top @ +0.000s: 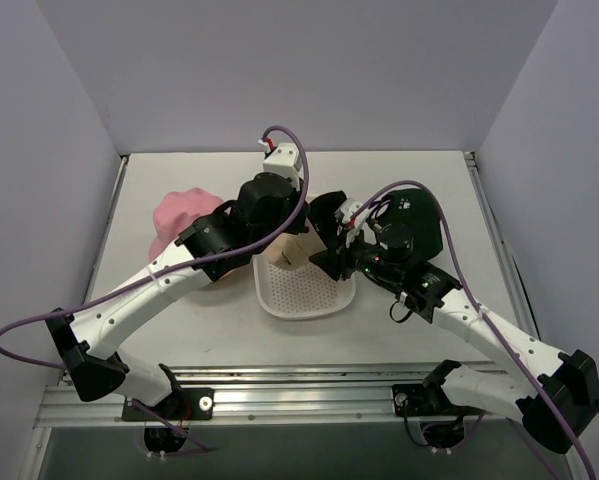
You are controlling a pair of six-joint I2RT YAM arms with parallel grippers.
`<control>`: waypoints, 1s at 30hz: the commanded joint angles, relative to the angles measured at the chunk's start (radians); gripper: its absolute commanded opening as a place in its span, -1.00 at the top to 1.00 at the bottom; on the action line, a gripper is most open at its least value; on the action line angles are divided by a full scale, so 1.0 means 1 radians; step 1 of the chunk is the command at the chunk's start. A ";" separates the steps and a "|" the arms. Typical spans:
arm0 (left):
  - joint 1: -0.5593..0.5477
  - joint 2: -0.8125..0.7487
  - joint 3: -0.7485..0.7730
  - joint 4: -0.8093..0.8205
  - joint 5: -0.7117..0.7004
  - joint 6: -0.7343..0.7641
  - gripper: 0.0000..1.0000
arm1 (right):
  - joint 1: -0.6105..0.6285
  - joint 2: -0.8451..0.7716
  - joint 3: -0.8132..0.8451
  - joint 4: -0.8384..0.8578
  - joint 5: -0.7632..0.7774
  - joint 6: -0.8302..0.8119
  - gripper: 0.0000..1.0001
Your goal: Stack the hats
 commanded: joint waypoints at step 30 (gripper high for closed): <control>0.246 -0.619 -0.359 -0.035 0.547 0.011 -0.05 | 0.010 -0.003 0.443 -0.184 -0.280 0.209 1.00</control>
